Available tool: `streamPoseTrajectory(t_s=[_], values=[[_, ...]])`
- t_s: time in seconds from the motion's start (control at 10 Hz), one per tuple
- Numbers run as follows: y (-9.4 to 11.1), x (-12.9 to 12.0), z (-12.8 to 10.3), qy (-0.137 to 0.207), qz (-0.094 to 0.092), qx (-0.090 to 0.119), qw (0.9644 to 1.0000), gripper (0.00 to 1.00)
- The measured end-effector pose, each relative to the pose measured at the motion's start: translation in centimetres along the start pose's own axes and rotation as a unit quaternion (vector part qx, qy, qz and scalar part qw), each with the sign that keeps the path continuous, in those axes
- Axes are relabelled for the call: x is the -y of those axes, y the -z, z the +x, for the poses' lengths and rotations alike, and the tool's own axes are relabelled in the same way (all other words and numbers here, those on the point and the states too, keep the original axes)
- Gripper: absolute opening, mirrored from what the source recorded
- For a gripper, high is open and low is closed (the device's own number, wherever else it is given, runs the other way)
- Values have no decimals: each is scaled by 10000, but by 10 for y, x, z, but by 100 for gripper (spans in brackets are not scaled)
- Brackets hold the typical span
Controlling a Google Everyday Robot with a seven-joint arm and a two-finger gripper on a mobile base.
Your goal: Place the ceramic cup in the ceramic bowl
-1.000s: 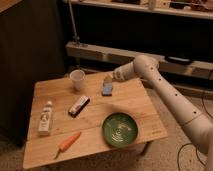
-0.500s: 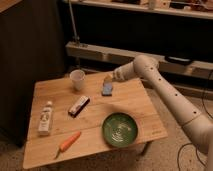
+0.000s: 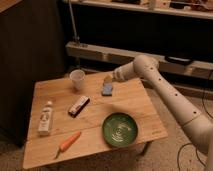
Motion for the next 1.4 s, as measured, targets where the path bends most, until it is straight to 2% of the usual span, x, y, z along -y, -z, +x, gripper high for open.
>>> streamPoseTrajectory(t_s=[0.3, 0.4, 0.7, 0.8, 0.9, 1.0, 1.2, 1.3, 1.4], values=[[0, 0, 0, 5, -6, 1, 10000, 3], [3, -2, 2, 43, -111, -21, 9999, 3], [17, -20, 21, 132, -802, -21, 9967, 3], [19, -22, 27, 124, -853, 62, 9963, 3], [23, -24, 34, 132, -852, 151, 9962, 0], [28, -25, 42, 119, -703, 187, 9973, 2], [30, -23, 46, 120, -463, 177, 9987, 19], [26, -18, 50, 208, -315, 88, 9992, 31], [24, -11, 53, 405, -236, -132, 9988, 43]])
